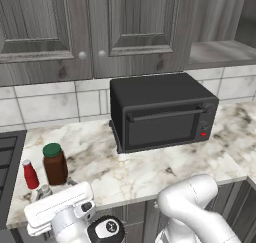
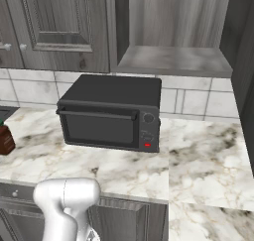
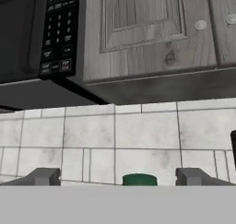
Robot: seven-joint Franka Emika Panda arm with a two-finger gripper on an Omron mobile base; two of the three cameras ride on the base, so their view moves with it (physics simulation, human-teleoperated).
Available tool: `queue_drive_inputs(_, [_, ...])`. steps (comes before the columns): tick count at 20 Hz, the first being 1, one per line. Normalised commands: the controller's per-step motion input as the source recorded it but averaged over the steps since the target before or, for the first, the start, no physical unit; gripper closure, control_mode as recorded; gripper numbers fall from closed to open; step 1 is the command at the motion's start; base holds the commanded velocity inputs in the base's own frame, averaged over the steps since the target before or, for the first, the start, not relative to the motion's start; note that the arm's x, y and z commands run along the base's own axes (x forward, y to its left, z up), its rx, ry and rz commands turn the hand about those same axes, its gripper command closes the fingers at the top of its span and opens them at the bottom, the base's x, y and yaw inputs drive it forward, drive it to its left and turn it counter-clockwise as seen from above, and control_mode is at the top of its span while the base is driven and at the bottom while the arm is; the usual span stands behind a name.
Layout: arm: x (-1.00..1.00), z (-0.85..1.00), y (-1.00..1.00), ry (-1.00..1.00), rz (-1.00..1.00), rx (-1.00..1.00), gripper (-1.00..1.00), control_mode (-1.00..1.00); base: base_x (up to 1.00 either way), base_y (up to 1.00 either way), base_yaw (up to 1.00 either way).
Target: Collect the paprika, ketchup, and shaker from the cabinet and place them next to the stove.
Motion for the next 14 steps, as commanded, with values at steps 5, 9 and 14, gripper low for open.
queue_drive_inputs(5, [-0.01,0.8,-0.39,-0.06,-0.08,0.0,-1.0,-1.0,0.0,0.0,0.0])
queue_drive_inputs(9, [0.0,0.63,-0.49,-0.03,-0.08,0.0,-1.0,-1.0,0.0,0.0,0.0])
queue_drive_inputs(14, [0.0,0.29,-0.6,-0.06,-0.07,0.04,-1.0,-1.0,0.0,0.0,0.0])
